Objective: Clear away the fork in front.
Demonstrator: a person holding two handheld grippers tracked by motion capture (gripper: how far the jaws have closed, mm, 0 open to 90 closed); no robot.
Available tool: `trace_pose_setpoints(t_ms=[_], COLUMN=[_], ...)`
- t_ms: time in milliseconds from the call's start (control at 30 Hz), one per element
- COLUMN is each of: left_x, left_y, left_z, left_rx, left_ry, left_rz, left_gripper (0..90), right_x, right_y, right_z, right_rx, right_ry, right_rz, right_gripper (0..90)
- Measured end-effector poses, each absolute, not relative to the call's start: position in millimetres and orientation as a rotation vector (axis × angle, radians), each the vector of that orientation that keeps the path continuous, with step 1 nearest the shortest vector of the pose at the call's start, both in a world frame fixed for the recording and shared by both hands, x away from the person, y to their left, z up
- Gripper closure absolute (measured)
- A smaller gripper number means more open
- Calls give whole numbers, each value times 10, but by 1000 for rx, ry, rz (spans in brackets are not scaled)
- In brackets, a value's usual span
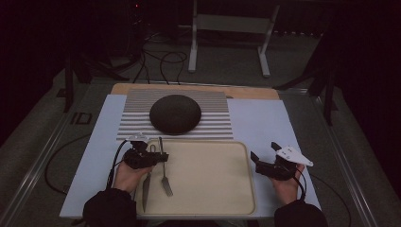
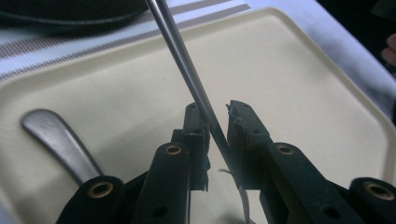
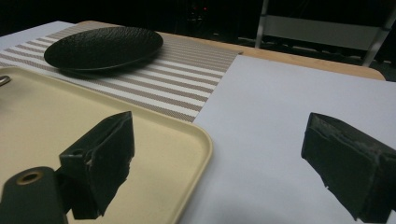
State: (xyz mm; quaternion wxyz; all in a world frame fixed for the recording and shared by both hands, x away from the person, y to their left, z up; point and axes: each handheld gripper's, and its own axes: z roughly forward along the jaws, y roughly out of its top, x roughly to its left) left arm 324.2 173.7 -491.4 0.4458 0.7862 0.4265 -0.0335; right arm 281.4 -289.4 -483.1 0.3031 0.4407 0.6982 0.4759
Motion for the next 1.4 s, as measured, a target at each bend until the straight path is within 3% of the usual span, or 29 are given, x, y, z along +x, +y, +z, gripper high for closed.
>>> trace_pose_setpoints(t_ms=[300, 1400], left_x=[3197, 3039], left_y=[1851, 1936], left_z=[-5067, -5184], left_rx=[1855, 1904], left_ry=[1051, 1100], left_rz=[-216, -211], left_gripper=[785, 732], right_x=[2816, 2813], right_y=[-2891, -2897], right_z=[-4834, -4832], right_rx=[1169, 1167], right_ry=[1852, 1852], right_rz=[1261, 1259], right_gripper=[94, 99])
